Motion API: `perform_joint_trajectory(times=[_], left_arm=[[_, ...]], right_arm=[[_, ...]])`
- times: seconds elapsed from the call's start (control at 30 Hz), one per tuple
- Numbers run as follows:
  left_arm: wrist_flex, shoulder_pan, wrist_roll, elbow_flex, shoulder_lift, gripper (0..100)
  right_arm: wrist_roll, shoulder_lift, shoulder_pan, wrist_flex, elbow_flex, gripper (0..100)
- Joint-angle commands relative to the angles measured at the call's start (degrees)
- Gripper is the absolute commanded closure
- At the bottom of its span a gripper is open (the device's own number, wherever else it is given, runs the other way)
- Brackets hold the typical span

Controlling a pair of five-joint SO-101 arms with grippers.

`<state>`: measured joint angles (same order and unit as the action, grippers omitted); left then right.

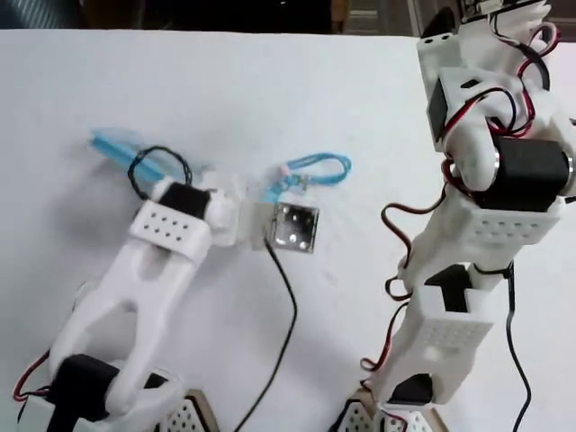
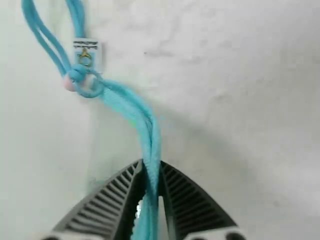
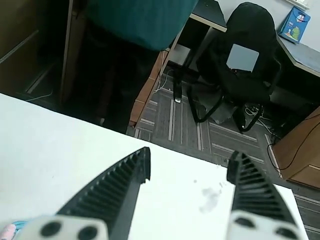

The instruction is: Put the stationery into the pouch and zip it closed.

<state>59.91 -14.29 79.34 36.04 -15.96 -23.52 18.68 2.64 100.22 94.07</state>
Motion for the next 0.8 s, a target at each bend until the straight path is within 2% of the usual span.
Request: perform_joint_trajectory(times=[0.0,0.1,0.17,0.5,0.6,0.77], left_arm=[[-1.0,0.7,14.3,4.9,-0.8,98],[-0.2,1.5,22.7,7.6,-1.0,98],[-0.6,2.5,25.5,8.2,-1.2,98],[-8.5,3.9,25.1,14.9,-1.0,98],[-8.4,3.7,18.3,15.2,-1.2,97],[-8.8,4.1,-1.8,11.3,-1.3,83]], right_arm=[[0.1,-2.0,-0.2,1.2,1.4,74.4],[0.1,-2.0,-0.2,1.2,1.4,74.4],[0.1,-2.0,0.0,1.2,1.4,74.4],[0.1,-2.0,-0.3,1.2,1.3,74.4],[0.1,-2.0,-0.3,1.2,1.3,74.4],[0.1,-2.0,-0.3,1.2,1.3,74.4]])
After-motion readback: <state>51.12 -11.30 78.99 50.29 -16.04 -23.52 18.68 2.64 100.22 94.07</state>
